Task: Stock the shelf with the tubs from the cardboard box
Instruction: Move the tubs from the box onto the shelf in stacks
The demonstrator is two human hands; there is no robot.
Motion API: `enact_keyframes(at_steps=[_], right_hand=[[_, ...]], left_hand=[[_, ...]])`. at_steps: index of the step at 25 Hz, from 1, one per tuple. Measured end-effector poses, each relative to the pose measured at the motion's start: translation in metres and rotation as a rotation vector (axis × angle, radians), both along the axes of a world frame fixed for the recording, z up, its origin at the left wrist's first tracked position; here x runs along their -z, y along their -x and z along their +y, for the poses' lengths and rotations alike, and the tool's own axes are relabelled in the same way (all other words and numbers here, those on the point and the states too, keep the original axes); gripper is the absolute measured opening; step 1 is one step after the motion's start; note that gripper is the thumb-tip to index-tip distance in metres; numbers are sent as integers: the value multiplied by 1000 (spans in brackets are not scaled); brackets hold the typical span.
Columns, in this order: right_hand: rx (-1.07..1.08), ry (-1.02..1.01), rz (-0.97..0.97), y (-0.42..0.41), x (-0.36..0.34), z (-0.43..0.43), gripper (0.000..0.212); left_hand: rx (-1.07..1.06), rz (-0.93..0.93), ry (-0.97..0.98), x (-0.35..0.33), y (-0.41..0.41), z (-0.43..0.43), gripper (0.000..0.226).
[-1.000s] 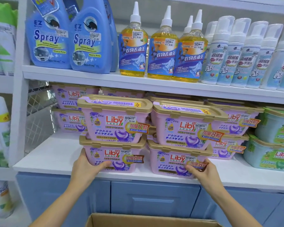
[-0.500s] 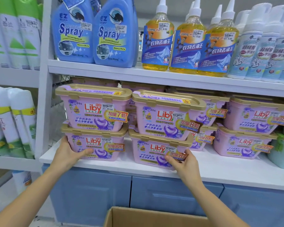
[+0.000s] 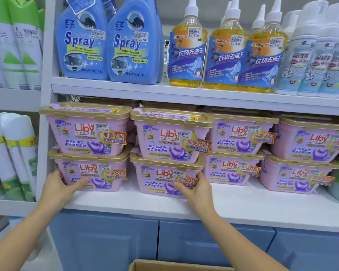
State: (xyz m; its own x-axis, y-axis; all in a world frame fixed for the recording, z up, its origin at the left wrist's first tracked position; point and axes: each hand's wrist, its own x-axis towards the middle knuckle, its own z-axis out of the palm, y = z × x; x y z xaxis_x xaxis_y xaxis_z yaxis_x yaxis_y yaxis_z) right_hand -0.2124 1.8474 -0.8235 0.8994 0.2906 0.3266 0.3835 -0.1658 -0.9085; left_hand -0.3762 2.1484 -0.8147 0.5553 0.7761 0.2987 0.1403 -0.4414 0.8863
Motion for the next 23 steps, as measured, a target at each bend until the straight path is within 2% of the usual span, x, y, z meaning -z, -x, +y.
enact_keyframes(at_steps=[2,5,9,15,21,23], right_hand=[[-4,2,-2,-6,1,4,54],[-10,13,9,-15,1,9,54],[-20,23,21,-25,-3,16,54],[15,37,12,-37,-5,27,53],[-21,59,33,-46,-7,29,61],[-14,56,36,-47,-6,30,57]], left_hand=[[-64,-19,-18,1,-5,-2,50],[-118,-2,-30,0,-12,0,55],[-111,63,-35,-2,-20,7,57],[-134,65,-14,-7,-33,7,66],[-142,99,-5,-7,-42,5,65],[-138,102,-8,-7,-43,4,65]])
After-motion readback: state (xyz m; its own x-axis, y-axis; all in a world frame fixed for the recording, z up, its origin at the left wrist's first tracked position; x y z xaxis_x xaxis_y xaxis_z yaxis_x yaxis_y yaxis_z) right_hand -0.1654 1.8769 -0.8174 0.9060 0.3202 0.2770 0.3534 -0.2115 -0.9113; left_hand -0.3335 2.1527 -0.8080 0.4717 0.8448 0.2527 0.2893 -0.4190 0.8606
